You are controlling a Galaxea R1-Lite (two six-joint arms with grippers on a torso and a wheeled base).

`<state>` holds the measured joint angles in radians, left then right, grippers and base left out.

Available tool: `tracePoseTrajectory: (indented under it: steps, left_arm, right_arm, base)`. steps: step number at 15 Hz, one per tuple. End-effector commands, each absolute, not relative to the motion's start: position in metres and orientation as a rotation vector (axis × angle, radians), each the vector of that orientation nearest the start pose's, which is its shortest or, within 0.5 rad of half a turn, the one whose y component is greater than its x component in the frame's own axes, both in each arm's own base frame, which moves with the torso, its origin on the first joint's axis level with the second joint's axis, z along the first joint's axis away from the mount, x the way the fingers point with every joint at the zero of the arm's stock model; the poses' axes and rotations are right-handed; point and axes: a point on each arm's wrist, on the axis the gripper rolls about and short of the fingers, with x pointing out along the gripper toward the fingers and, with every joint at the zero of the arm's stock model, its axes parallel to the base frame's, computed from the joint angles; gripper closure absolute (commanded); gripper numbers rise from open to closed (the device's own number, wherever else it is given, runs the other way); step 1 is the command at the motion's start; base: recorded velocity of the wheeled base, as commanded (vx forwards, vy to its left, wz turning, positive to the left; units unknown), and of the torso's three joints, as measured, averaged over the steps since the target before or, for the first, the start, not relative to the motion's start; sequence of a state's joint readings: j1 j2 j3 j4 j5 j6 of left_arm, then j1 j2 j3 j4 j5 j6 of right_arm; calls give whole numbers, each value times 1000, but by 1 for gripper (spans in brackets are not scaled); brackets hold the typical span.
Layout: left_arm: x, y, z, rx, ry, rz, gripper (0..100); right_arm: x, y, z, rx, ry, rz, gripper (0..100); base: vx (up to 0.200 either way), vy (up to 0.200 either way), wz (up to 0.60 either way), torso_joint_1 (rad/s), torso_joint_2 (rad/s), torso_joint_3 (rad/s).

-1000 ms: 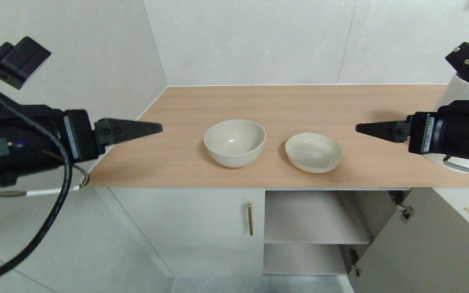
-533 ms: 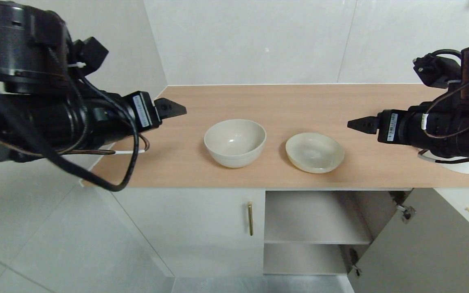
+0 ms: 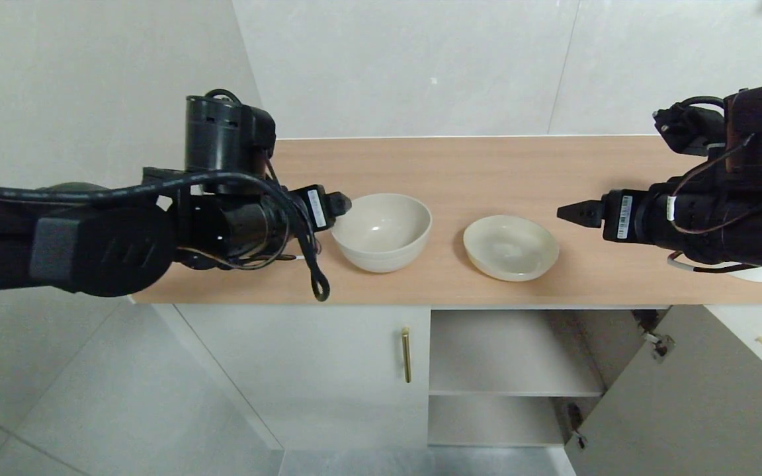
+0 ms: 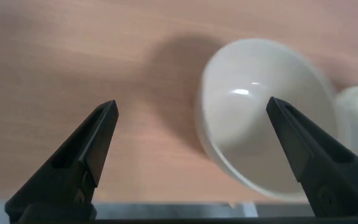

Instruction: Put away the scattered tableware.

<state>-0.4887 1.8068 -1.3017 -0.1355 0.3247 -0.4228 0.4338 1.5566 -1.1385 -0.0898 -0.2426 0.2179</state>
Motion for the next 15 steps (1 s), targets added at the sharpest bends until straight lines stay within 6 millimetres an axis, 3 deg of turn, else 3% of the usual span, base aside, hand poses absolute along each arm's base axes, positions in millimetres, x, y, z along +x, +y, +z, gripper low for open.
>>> tracePoseTrajectory:
  steps: [1, 6, 7, 14, 15]
  left_arm:
    - [327, -170, 216, -248, 414, -84, 0]
    - [332, -173, 212, -245, 417, -80, 0]
    - [332, -173, 212, -245, 418, -82, 100]
    - [331, -177, 211, -243, 421, -90, 100]
    - [307, -175, 236, -263, 366, -120, 100]
  right_arm:
    - [259, 114, 265, 106, 330, 155, 0]
    - [259, 114, 264, 106, 333, 153, 0]
    - [259, 114, 264, 107, 332, 153, 0]
    - [257, 113, 265, 106, 329, 154, 0]
    - [257, 113, 266, 106, 329, 154, 0]
  base:
    - [0, 0, 0, 0, 0, 0]
    - [0, 0, 0, 0, 0, 0]
    - [0, 0, 0, 0, 0, 0]
    - [0, 0, 0, 0, 0, 0]
    - [0, 0, 0, 0, 0, 0]
